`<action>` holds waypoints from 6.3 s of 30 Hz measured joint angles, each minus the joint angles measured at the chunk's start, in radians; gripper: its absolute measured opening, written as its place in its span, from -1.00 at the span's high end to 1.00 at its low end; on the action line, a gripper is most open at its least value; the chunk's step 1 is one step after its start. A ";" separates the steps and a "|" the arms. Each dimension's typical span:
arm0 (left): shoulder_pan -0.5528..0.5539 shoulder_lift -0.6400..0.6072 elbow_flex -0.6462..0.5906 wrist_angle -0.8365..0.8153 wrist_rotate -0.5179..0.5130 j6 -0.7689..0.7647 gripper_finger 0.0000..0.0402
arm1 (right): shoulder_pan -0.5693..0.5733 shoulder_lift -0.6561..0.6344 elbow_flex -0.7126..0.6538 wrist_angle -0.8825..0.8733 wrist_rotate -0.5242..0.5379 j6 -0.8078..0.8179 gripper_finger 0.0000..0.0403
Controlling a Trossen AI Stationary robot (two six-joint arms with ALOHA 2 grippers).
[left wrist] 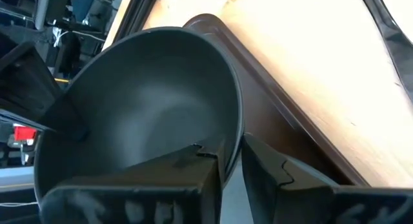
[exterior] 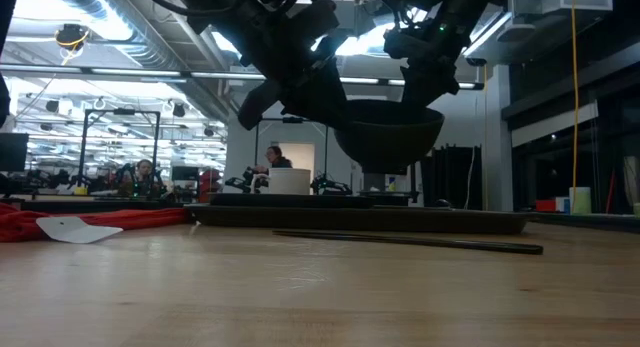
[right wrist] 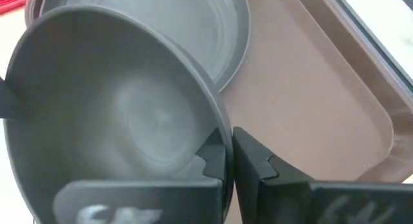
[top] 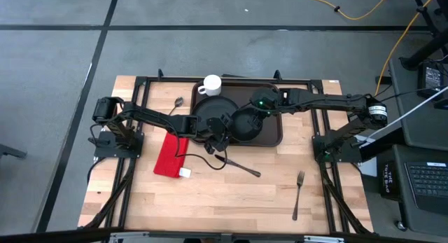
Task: Set up tray
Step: Put the black bowl on top of the black plate
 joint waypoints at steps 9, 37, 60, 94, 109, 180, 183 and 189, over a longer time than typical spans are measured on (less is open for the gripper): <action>-0.002 0.000 0.000 -0.022 -0.005 0.030 0.80 | 0.000 0.000 0.000 0.000 -0.021 0.009 0.93; -0.008 0.002 -0.002 -0.051 -0.101 0.000 0.78 | 0.001 0.000 0.000 0.006 -0.023 0.037 0.93; -0.007 0.003 -0.002 -0.026 -0.090 0.047 0.52 | 0.002 0.000 0.003 0.007 -0.032 0.028 0.93; 0.022 -0.060 -0.005 -0.195 -0.030 0.110 0.99 | 0.002 -0.030 0.003 0.162 -0.029 -0.168 0.43; 0.135 -0.193 -0.024 -0.404 0.142 -0.104 0.99 | -0.003 -0.127 -0.017 0.222 0.038 -0.287 0.96; 0.298 -0.085 -0.146 -0.228 0.250 -0.169 0.74 | 0.003 -0.127 -0.491 1.213 -0.037 -0.424 0.97; 0.298 -0.085 -0.146 -0.228 0.251 -0.170 0.68 | 0.003 -0.127 -0.491 1.213 -0.037 -0.425 0.97; 0.288 -0.085 -0.146 -0.210 0.249 -0.195 0.58 | 0.003 -0.127 -0.491 1.213 -0.037 -0.425 0.97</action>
